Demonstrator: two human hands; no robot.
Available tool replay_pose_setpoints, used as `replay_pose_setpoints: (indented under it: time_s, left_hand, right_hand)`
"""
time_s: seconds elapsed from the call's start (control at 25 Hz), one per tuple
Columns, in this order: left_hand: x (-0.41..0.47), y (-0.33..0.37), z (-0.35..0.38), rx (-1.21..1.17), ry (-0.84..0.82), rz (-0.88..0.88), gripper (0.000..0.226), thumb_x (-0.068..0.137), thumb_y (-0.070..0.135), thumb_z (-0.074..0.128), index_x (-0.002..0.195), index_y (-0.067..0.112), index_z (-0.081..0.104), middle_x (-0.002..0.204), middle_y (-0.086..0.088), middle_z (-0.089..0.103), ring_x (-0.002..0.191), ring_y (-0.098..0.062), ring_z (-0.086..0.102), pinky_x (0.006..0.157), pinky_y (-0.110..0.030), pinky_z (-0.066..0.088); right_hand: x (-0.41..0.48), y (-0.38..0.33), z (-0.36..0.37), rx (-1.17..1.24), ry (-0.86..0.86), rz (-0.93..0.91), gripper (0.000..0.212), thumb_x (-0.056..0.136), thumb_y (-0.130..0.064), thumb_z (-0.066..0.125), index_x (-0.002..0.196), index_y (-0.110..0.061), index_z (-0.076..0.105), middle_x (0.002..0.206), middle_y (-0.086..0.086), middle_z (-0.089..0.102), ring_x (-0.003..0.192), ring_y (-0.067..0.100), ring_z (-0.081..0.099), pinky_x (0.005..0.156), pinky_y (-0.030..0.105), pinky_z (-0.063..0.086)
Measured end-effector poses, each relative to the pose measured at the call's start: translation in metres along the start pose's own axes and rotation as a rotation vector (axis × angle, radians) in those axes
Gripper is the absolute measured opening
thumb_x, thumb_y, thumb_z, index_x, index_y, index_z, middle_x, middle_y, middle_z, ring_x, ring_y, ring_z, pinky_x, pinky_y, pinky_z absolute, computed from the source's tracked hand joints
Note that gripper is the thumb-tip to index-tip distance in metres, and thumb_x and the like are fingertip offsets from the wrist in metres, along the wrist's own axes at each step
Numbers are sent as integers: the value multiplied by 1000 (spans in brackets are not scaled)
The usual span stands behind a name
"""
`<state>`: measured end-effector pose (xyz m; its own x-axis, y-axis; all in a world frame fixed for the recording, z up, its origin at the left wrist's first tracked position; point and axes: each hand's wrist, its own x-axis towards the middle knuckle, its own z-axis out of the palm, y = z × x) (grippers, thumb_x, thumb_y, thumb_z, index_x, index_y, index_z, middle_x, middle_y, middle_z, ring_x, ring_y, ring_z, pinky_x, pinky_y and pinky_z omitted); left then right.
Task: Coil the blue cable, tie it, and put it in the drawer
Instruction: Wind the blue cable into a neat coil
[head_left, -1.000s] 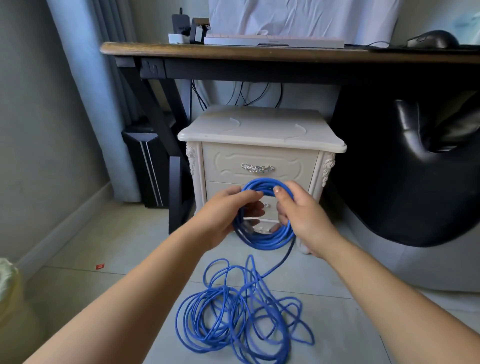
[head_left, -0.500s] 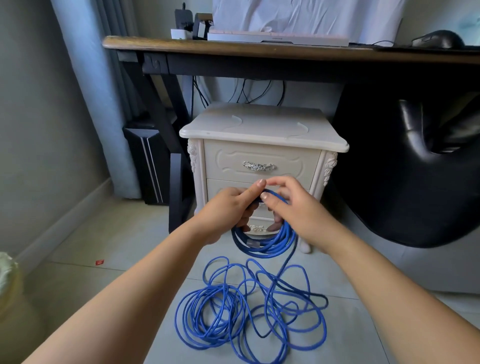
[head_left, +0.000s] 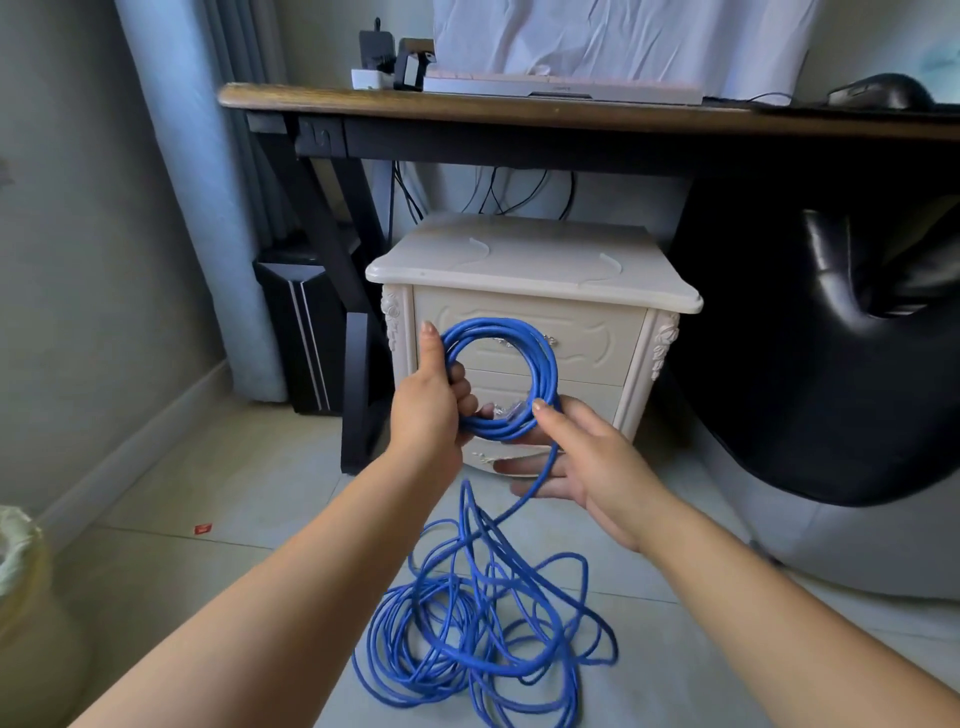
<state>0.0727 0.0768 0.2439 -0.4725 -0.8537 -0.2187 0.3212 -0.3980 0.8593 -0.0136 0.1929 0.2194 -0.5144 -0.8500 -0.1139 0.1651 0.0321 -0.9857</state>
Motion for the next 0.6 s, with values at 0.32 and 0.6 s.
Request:
replay_pose_setpoints:
  time_s: [0.32, 0.6]
  left_hand:
    - [-9, -23, 3, 294, 11, 77, 65, 91, 72, 36, 60, 22, 63, 68, 5, 65, 79, -23, 59, 94, -42, 48]
    - [-15, -17, -2, 243, -378, -26, 47, 103, 45, 37, 91, 13, 69, 81, -1, 72, 90, -20, 67, 100, -39, 48]
  right_hand:
    - [8, -13, 3, 369, 207, -9, 20, 103, -22, 44, 102, -12, 60, 86, 14, 59, 83, 30, 68, 83, 54, 53]
    - [14, -19, -8, 304, 272, -88, 21, 104, -25, 40, 107, -16, 59, 70, 1, 43, 60, 14, 50, 61, 33, 52]
